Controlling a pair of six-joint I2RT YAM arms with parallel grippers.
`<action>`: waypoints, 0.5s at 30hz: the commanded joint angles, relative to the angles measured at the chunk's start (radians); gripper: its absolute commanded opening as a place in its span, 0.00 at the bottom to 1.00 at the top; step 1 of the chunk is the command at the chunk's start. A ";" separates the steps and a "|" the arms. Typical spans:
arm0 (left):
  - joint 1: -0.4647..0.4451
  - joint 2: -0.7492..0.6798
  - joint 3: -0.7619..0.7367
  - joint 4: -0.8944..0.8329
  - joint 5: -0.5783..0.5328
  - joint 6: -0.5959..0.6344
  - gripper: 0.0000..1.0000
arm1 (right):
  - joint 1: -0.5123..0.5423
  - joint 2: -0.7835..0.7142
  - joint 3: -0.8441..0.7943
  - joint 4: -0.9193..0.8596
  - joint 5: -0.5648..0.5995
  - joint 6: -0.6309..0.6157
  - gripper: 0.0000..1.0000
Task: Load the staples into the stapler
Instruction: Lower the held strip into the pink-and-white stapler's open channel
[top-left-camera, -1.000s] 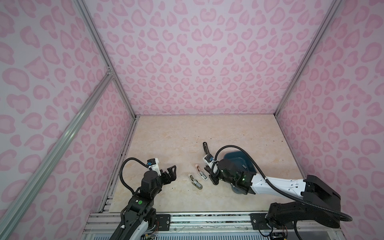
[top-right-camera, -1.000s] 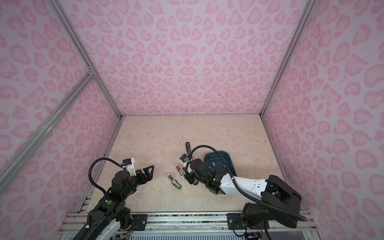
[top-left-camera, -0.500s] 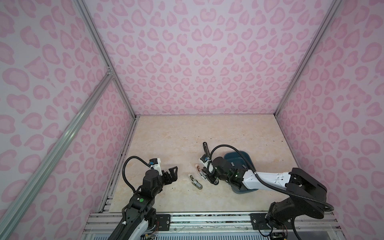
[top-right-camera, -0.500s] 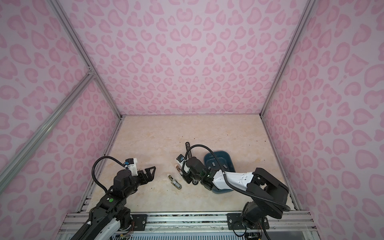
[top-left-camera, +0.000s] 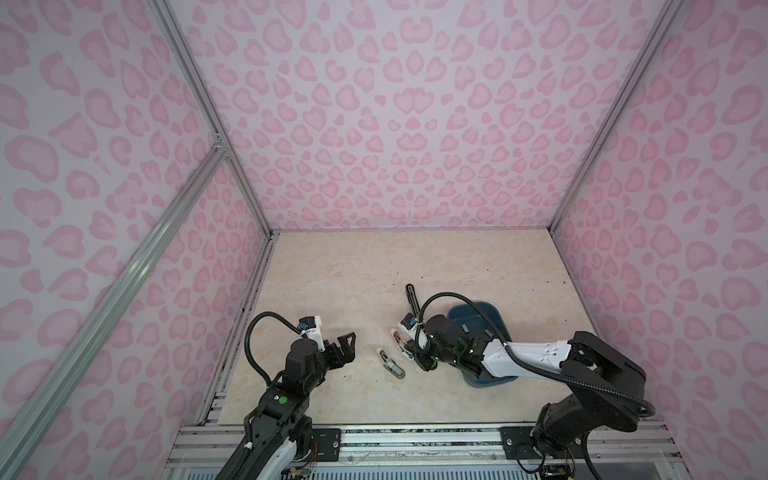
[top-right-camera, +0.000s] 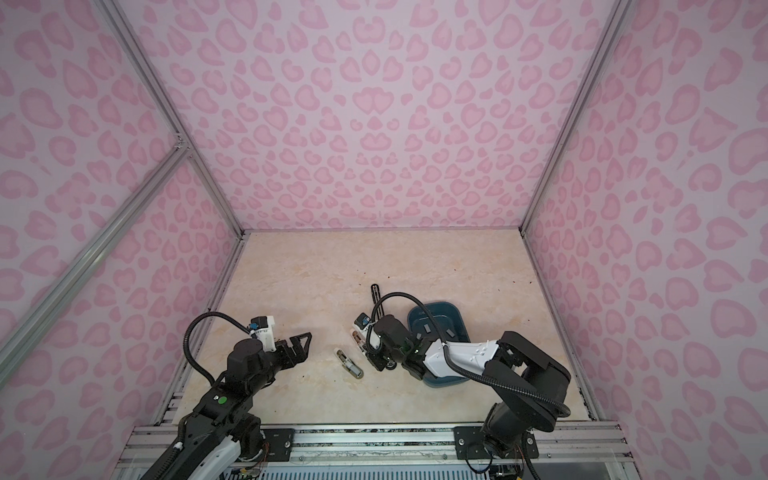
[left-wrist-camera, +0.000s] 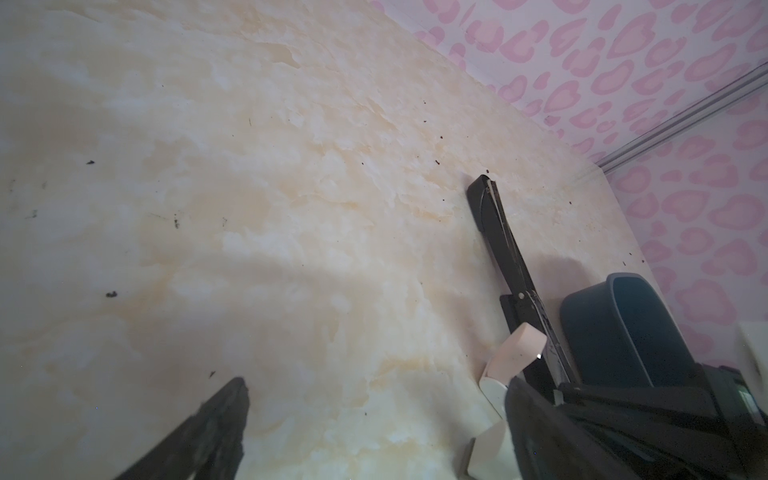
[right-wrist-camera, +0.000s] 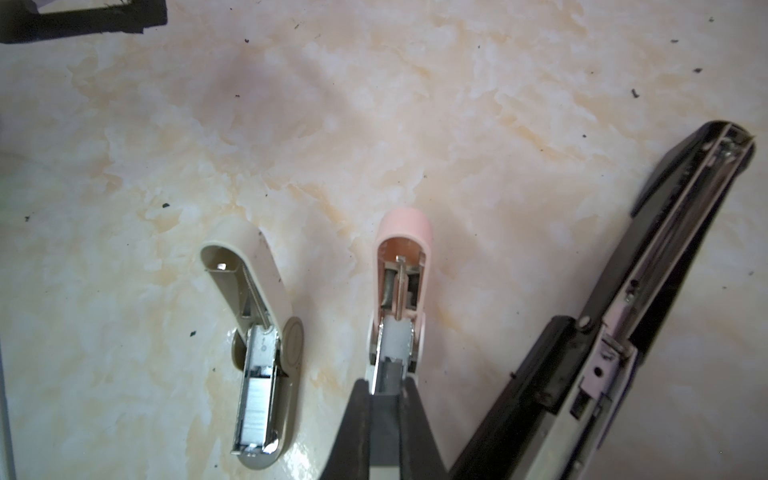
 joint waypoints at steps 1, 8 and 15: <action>-0.002 -0.002 0.006 0.032 0.007 0.005 0.97 | 0.000 0.013 -0.007 0.047 -0.010 -0.011 0.00; -0.005 0.005 0.008 0.032 0.006 0.005 0.97 | 0.001 0.033 0.000 0.047 -0.010 -0.009 0.00; -0.006 0.012 0.010 0.032 0.000 0.003 0.97 | 0.000 0.053 0.015 0.036 -0.005 -0.006 0.00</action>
